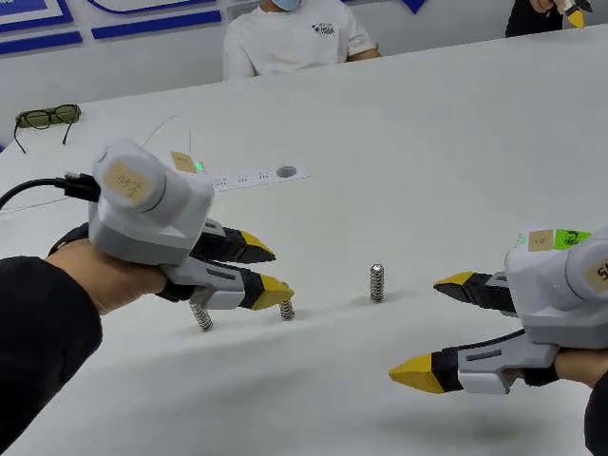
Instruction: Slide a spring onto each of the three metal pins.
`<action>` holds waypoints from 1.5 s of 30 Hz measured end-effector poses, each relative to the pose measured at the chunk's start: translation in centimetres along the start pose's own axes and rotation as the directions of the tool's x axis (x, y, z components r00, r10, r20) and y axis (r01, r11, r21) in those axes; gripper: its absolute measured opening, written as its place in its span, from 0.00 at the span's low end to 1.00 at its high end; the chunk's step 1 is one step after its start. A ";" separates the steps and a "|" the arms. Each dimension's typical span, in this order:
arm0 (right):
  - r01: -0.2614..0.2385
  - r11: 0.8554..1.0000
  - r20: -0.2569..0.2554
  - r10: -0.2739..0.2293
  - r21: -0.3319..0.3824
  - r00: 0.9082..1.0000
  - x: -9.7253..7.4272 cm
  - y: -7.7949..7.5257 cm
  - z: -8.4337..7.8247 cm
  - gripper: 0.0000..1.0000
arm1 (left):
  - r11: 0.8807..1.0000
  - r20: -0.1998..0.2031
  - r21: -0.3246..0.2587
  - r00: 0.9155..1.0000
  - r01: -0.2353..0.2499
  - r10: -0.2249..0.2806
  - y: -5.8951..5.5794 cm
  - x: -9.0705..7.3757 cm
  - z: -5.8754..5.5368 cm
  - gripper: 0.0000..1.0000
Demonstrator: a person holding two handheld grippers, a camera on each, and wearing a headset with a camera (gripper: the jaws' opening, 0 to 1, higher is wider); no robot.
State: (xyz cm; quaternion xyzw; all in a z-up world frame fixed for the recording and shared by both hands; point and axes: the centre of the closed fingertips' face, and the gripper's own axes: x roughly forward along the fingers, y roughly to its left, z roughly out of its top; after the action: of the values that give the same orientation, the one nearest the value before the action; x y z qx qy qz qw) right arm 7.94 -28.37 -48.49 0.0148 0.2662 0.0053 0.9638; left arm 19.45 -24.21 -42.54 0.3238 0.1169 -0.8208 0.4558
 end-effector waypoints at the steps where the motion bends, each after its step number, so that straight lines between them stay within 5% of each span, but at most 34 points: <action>1: -0.002 1.000 -0.001 0.002 -0.002 1.000 0.0 0.1 0.0 0.77 | 1.000 0.005 -0.009 1.000 -0.009 0.009 0.0 -0.3 -0.3 0.31; 17: -0.005 1.000 -0.005 0.005 -0.020 1.000 0.3 0.5 0.2 0.77 | 0.987 0.090 -0.140 0.991 -0.084 0.097 -0.8 -3.7 -4.3 0.32; 31: -0.013 0.999 -0.010 0.013 -0.033 1.000 0.6 1.0 0.1 0.77 | 0.943 0.132 -0.289 0.969 -0.163 0.208 -1.0 -5.8 -8.7 0.37; 45: -0.010 0.999 0.004 0.011 -0.049 1.000 0.9 1.0 0.4 0.78 | 0.902 0.189 -0.381 0.938 -0.202 0.290 -1.8 -6.7 -10.4 0.46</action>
State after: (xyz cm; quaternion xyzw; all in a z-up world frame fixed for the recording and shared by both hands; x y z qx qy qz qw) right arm 8.87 -27.32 -48.60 -0.0074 0.2641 0.0168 0.9643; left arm 24.91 -13.66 -46.34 0.1462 0.1648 -0.7544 0.6183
